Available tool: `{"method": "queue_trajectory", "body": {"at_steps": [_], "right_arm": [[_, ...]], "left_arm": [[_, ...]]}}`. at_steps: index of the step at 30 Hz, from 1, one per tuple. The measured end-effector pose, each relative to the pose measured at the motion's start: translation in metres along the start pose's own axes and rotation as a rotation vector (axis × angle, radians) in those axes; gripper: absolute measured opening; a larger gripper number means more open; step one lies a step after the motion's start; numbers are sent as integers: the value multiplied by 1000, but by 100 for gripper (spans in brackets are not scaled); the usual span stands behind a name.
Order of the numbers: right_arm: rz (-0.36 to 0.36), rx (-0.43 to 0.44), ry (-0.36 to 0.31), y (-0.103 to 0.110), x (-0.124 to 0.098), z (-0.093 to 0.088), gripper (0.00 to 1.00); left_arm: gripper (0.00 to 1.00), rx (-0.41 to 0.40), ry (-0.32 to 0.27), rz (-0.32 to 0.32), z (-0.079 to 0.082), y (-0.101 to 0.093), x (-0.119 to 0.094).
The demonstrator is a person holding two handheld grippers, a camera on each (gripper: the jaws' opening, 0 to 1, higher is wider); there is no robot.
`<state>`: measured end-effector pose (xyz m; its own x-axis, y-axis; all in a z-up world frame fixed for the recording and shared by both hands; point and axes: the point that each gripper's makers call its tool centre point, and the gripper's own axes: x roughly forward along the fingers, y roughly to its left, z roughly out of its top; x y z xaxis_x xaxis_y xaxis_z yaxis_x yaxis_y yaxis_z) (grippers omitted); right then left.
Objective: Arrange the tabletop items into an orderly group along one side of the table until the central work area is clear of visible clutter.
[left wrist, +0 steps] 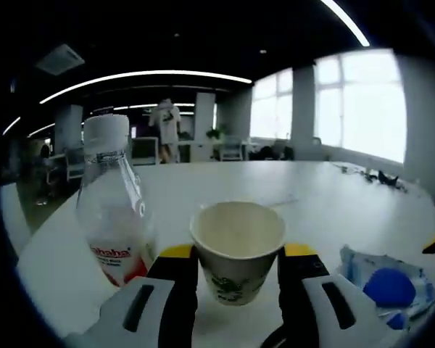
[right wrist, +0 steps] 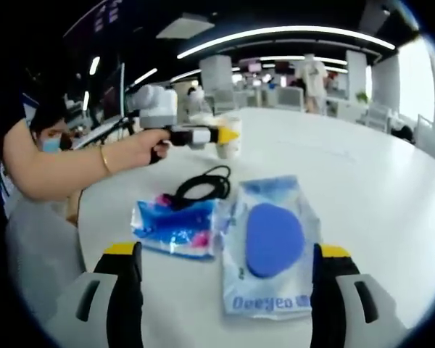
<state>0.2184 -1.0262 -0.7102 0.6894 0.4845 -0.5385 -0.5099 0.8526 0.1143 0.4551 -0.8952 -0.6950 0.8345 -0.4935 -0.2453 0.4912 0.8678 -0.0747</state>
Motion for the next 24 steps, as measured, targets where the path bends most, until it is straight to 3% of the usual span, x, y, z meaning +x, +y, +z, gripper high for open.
{"method": "queue_trajectory", "body": {"at_steps": [13,24], "right_arm": [[-6,11,-11,-2,-1,2,95],[-11,7,-5,-3,-1,0,93]], "left_arm": [[43,52,37,20,-9,-2,8],[44,22,63,1,-18,-3,14]]}}
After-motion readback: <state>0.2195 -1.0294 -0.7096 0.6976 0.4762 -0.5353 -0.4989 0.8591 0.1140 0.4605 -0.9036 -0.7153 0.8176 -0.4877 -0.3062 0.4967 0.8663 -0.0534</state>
